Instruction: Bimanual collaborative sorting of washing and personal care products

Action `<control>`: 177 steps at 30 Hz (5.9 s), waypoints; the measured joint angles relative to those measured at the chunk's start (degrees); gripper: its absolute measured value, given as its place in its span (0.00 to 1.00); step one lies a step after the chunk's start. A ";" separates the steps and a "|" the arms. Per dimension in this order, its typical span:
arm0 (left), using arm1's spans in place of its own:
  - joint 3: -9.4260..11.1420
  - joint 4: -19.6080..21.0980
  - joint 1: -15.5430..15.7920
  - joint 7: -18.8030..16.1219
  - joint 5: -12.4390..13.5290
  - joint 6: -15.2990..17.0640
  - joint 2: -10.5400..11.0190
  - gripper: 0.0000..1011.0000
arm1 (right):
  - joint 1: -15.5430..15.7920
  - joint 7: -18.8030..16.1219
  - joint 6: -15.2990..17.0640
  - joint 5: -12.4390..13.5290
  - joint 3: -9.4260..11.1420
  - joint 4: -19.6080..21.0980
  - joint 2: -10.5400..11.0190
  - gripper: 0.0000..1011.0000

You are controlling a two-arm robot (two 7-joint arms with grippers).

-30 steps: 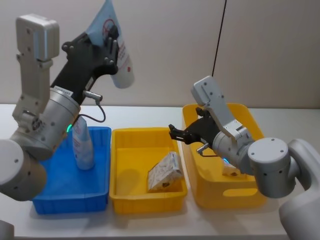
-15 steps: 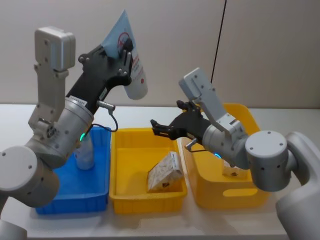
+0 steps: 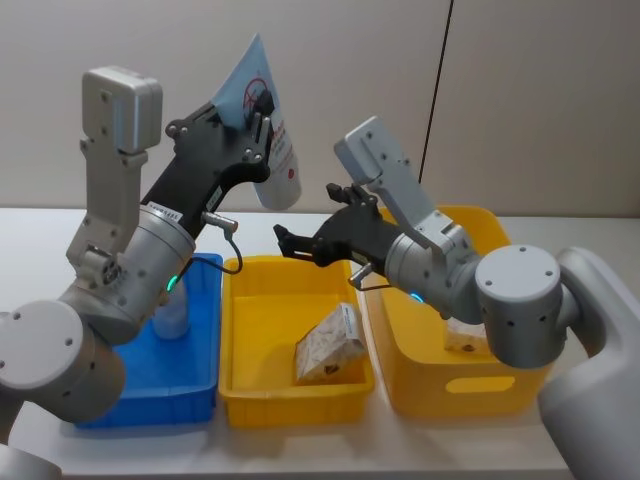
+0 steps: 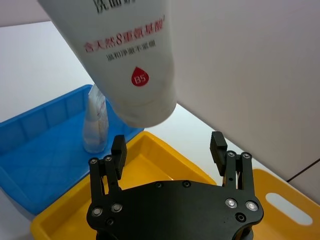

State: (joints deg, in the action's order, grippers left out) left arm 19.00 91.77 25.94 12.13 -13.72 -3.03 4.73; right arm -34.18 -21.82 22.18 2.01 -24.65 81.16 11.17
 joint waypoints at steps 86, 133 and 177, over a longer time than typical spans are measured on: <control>-0.04 -0.79 -0.26 0.60 0.68 1.79 -0.13 0.19 | -4.62 -2.14 -1.15 2.90 -2.47 0.76 -1.17 0.34; -0.04 -0.79 -0.26 0.60 0.68 1.80 -0.13 0.99 | 0.01 3.98 7.10 2.26 5.08 5.92 3.66 0.21; -0.04 -0.79 -0.26 0.60 0.68 1.79 -0.13 0.99 | -16.87 -4.39 32.37 -0.33 3.50 -21.93 8.99 0.19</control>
State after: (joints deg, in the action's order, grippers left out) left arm 18.96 90.97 25.69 12.73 -13.04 -1.24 4.60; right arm -51.05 -26.22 54.56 1.68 -21.16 59.24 20.16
